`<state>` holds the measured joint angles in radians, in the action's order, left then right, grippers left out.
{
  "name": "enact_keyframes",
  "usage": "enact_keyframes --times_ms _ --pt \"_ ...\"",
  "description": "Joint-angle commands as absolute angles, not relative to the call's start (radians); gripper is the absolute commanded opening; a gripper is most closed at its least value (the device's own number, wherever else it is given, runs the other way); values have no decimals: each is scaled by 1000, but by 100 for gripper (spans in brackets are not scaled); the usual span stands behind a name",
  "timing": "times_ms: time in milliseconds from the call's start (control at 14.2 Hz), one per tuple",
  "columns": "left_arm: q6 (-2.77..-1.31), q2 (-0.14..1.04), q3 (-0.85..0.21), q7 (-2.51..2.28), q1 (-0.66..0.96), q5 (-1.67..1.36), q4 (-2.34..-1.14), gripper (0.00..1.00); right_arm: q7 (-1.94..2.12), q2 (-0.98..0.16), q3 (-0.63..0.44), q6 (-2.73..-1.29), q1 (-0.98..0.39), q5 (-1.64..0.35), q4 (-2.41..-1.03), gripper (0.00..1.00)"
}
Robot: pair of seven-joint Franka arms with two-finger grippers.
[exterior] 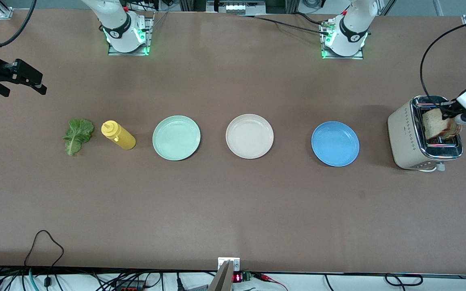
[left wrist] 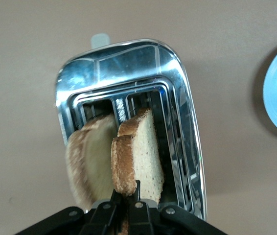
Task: Make sandwich in beige plate with both arms
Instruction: 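Grasp a bread slice with the left gripper and lift it out, then carry the bread slice with the left gripper over the beige plate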
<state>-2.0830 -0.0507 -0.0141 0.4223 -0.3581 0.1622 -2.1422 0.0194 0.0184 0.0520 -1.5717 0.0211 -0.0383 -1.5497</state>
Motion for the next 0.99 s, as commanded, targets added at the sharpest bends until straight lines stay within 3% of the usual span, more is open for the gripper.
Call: enact_keyframes --times_ms 0,211,423,915 --pt "-1888 -58 -20 454 -367 166 -1993 1 6 34 58 -1585 26 -49 -1568 100" --pt "-1709 -55 -23 457 -354 166 -1858 1 8 32 58 -1583 28 -49 -1568 100" --pt "-1609 -49 -90 446 -344 166 -1763 1 8 34 58 -1585 29 -49 -1568 100" --pt "-1473 55 -377 392 -341 163 -1752 1 8 31 58 -1586 29 -49 -1568 100"
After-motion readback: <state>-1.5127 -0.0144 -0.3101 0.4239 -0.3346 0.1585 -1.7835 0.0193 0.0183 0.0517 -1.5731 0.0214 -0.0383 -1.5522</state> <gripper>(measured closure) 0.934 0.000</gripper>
